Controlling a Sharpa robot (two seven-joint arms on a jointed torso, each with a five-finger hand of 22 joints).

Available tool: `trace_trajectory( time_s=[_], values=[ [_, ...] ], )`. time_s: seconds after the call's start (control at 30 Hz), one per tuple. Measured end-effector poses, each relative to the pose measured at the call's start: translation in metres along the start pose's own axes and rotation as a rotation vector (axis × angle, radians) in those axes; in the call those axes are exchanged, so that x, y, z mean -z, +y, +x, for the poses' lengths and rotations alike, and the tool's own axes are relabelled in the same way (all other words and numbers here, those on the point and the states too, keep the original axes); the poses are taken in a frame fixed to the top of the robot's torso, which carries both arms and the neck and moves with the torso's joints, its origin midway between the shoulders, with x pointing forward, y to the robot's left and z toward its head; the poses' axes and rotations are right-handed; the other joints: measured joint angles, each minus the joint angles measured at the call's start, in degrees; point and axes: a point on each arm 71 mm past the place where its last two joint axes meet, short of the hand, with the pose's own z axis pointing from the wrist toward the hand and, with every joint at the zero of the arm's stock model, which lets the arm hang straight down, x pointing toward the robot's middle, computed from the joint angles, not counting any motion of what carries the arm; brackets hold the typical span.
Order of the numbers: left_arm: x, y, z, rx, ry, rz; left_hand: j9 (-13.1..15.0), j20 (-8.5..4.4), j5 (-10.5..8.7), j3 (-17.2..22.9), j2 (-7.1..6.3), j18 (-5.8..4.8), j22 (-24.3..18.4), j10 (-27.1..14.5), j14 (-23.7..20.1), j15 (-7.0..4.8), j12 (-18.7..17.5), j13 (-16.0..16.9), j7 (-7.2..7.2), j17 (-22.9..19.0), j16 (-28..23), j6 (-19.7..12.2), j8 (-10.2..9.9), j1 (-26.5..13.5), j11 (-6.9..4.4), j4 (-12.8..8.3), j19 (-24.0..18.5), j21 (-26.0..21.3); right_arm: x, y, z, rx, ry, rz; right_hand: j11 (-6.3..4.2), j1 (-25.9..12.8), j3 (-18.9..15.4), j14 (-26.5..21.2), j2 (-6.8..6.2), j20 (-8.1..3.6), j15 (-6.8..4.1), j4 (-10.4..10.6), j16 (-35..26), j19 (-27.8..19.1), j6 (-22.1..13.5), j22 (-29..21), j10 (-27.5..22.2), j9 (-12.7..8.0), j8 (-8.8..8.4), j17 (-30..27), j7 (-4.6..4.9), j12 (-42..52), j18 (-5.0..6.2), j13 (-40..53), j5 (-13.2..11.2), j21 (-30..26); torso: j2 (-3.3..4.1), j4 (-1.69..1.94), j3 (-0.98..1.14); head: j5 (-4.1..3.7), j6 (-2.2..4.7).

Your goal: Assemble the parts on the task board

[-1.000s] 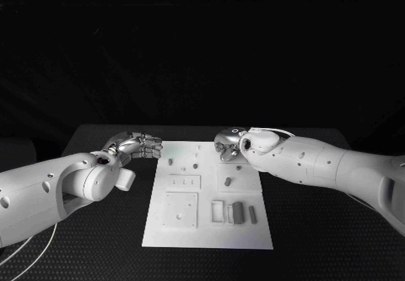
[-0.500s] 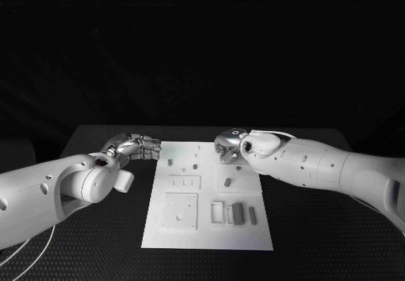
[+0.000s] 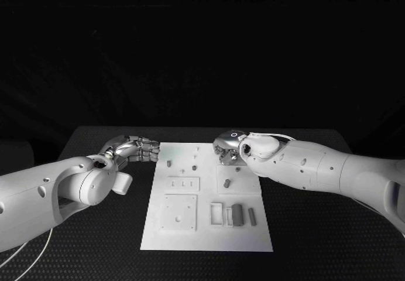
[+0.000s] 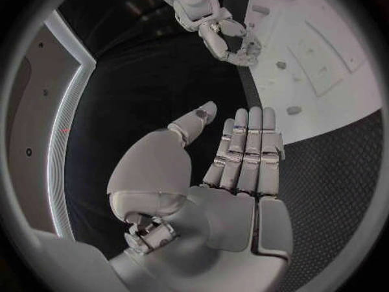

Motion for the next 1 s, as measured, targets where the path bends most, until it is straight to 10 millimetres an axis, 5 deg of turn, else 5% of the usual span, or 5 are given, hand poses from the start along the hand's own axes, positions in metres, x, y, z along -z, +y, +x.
trace_trajectory(
  time_s=[0.37, 0.8, 1.0],
  values=[
    [-0.0005, 0.0004, -0.0003, -0.001, -0.001, -0.002, 0.0, 0.0, 0.0, 0.0, 0.0, -0.01, 0.0, 0.0, 0.0, 0.0, 0.0, 0.1, 0.0, 0.1, 0.0, 0.0, 0.0, 0.0, 0.0, 0.0, 0.0, 0.0, 0.0018, 0.0011, 0.0005, 0.022, -0.009, -0.006, -0.41, 6.0, 1.2, 0.3, 0.55, -0.3, -0.3, -0.4, 1.1, 0.3, 0.5, -0.1, 0.4, 0.6, 0.0, 0.2, -0.53, 0.2, 0.03, 0.8, 0.0, 0.5, 0.11, 0.03, -0.03, -0.16, 0.16],
    [-0.0007, 0.0009, -0.0014, -0.002, -0.003, -0.005, 0.0, 0.0, -0.23, 0.0, 0.0, -0.02, 0.0, 0.0, 0.0, 0.0, 0.0, 0.1, 0.0, 0.1, -0.2, 0.0, 0.0, 0.0, 0.0, 0.0, 0.0, 0.0, 0.0036, 0.0026, 0.0018, 0.041, -0.027, -0.011, -0.4, 6.1, 0.1, 0.3, 0.22, -0.29, -0.3, -0.2, 1.4, 0.3, 1.0, -0.1, 0.4, 1.0, 0.0, 0.2, -0.5, 0.2, 0.09, 1.9, 0.0, 1.6, 0.19, 0.06, -0.05, -0.36, 0.15],
    [-0.0007, 0.0009, -0.0008, -0.001, -0.002, -0.005, 0.0, 0.0, -0.23, 0.0, 0.0, -0.03, 0.0, 0.0, 0.0, 0.0, 0.0, 0.1, 0.0, 0.2, -0.2, 0.0, 0.0, 0.0, 0.0, 0.0, 0.0, -0.2, 0.0045, 0.005, 0.0029, 0.038, -0.043, -0.017, -1.56, 5.6, 0.1, 2.0, 1.03, -1.03, -1.57, -0.2, 3.4, 1.9, 3.8, -0.1, 2.4, 2.0, 0.22, 0.4, -1.21, 1.2, 0.09, 3.2, 0.0, 3.9, 0.21, 0.07, -0.06, -0.39, 0.34]
  ],
)
